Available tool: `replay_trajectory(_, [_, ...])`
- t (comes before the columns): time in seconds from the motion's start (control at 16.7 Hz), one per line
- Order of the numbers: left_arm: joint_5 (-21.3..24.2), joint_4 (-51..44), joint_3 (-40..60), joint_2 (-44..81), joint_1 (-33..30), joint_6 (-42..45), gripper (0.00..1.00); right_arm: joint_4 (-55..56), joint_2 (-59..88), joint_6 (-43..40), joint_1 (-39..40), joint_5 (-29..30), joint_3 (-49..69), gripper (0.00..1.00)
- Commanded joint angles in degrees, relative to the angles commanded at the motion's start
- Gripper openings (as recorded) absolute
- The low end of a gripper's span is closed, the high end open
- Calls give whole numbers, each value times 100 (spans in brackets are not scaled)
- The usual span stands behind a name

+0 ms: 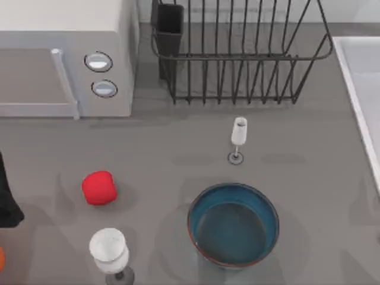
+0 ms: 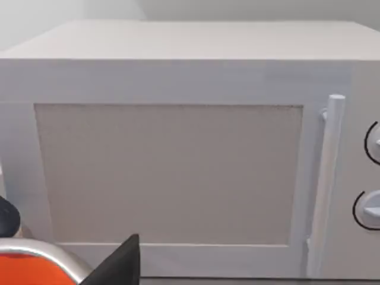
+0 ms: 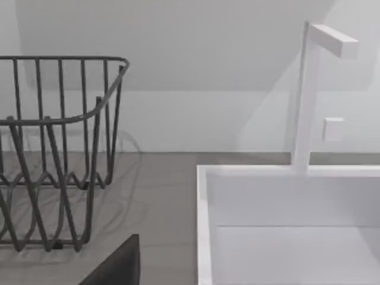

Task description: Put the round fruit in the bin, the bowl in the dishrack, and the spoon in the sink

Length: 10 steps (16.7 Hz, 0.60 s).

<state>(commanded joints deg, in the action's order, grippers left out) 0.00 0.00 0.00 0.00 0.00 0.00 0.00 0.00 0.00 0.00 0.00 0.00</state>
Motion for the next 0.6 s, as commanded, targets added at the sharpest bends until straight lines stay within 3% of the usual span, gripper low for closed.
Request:
replay_trajectory(0.3, [-4,-228,77,309,-41,60,100,0,0,0,0,0,0,100])
replay_trajectory(0.6, [4,-962,875,1593,-286,499,100,0,0,0,0,0,0,100])
